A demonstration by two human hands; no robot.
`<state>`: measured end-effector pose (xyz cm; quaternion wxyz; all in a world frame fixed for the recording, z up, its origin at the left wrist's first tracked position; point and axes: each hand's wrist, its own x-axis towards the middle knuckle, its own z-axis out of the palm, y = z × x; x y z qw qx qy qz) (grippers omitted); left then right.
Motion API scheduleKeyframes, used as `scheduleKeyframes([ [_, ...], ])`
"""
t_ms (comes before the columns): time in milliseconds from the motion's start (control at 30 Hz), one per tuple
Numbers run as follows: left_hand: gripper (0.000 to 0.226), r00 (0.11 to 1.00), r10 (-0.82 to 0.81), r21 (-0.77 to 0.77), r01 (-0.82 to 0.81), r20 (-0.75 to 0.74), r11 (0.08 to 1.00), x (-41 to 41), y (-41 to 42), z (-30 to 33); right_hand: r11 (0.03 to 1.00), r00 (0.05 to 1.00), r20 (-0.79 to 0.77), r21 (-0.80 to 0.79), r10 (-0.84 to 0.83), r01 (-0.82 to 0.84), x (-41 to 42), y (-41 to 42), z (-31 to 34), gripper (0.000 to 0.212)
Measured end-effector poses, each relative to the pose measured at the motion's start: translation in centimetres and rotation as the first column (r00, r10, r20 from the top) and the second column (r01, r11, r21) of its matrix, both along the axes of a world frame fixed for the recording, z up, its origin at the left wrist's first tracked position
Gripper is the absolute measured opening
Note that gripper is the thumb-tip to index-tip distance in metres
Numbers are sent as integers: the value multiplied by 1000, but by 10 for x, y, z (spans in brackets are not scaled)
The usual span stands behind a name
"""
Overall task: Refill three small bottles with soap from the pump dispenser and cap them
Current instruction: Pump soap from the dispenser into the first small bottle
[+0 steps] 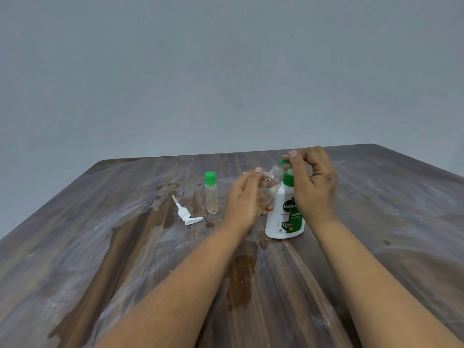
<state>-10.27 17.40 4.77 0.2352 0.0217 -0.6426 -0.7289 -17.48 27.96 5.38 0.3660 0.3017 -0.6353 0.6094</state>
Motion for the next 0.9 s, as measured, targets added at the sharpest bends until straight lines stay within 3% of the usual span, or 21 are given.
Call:
scheduleKeyframes([
  [200,31,1000,1,-18,-1,-4,1000,-1,-1,-1,998,996,72,-45,46,-43,1,1,1,24],
  [900,31,1000,0,-13,0,5,1000,-1,0,0,1000,999,41,3,24,-24,1,1,1,24],
])
